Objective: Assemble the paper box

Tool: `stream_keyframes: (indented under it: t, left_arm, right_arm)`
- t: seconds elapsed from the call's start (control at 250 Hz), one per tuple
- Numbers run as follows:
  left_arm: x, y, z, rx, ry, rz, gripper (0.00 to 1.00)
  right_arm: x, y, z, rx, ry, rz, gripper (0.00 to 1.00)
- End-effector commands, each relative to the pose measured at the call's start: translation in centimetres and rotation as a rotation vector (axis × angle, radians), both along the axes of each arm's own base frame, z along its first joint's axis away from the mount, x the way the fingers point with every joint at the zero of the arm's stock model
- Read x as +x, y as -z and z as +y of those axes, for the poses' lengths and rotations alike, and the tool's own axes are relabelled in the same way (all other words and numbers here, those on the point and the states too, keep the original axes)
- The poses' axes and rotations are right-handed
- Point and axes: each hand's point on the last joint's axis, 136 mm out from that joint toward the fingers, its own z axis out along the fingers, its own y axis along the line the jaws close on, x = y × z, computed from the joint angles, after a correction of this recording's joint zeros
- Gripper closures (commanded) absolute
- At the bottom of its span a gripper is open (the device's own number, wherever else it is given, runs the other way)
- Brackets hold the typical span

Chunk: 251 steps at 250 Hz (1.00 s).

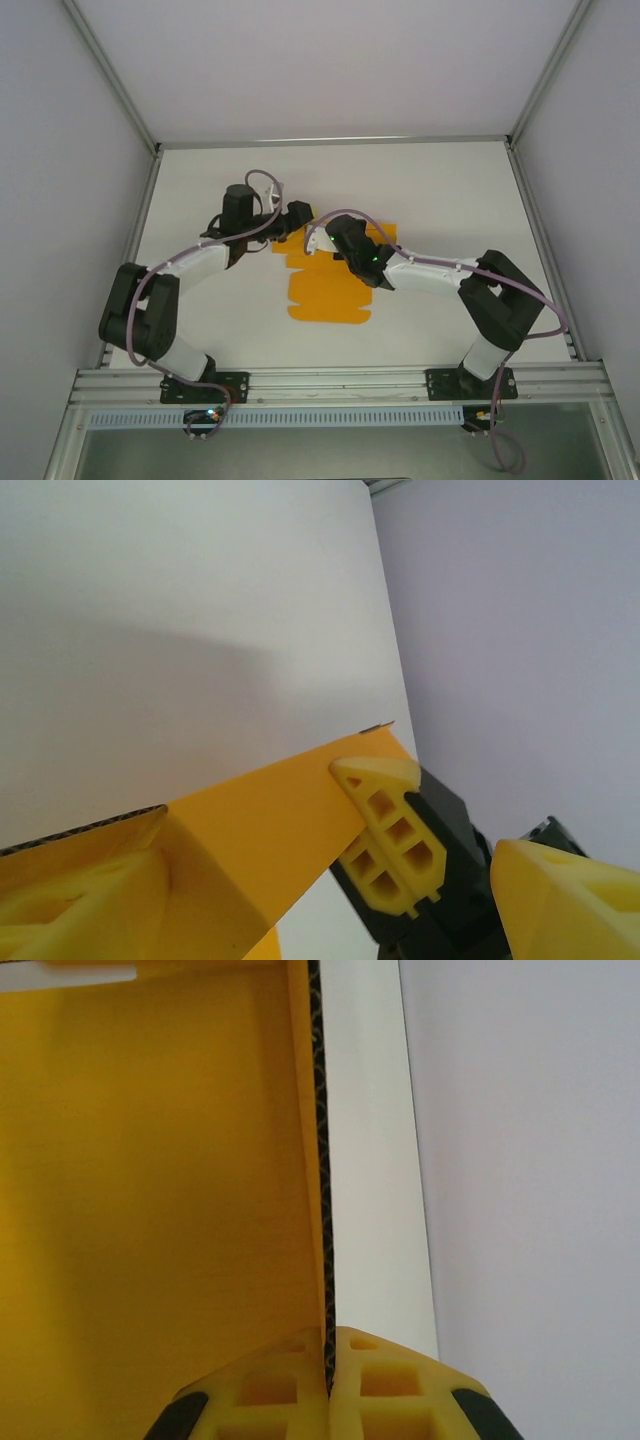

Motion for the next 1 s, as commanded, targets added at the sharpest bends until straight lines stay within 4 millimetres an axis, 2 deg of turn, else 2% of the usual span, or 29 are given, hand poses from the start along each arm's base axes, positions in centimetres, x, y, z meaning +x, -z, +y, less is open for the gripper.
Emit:
stream_keyframes:
  t: [0.0,0.144,0.3,0.423,0.535,0.603,0.811,0.847,0.967,0.998]
  left_arm:
    - [-1.0,-2.4,-2.8,-0.119,0.094,-0.027,0.17]
    - [-0.6,-3.3,-3.6,-0.205,0.097,-0.039,0.2]
    - [-0.2,-3.9,-3.6,-0.216,0.078,-0.055,0.26]
    - [-0.4,-1.7,-2.7,-0.091,0.044,-0.029,0.27]
    - [-1.1,0.3,-1.1,0.061,0.019,-0.02,0.28]
    - [-2.1,0.6,0.3,0.146,0.023,-0.029,0.25]
    - [-4.5,-0.1,7.6,0.494,-0.083,-0.182,0.04]
    - [-4.3,-0.3,9.4,0.517,-0.12,-0.19,0.0]
    - [-3.6,-0.1,13.6,0.561,-0.221,-0.198,0.0]
    - [-3.3,-0.2,14.2,0.561,-0.226,-0.202,0.0]
  right_arm:
    - [-0.7,-1.1,3.8,0.189,-0.06,-0.01,1.0]
    - [-1.0,-1.4,4.4,0.27,-0.057,-0.003,1.0]
    - [-1.6,-1.6,4.5,0.334,-0.066,0.0,1.0]
    - [-1.7,-2.0,4.0,0.339,-0.06,-0.036,1.0]
    - [-1.8,-2.1,3.5,0.306,-0.052,-0.048,1.0]
    - [-1.7,-2.2,3.1,0.267,-0.05,-0.059,1.0]
    - [-1.8,-3.8,1.8,0.265,-0.069,-0.056,1.0]
    - [-2.0,-3.9,1.6,0.257,-0.08,-0.056,1.0]
    - [-2.1,-4.2,1.0,0.216,-0.1,-0.054,1.0]
    - [-2.1,-4.3,0.8,0.213,-0.101,-0.048,1.0]
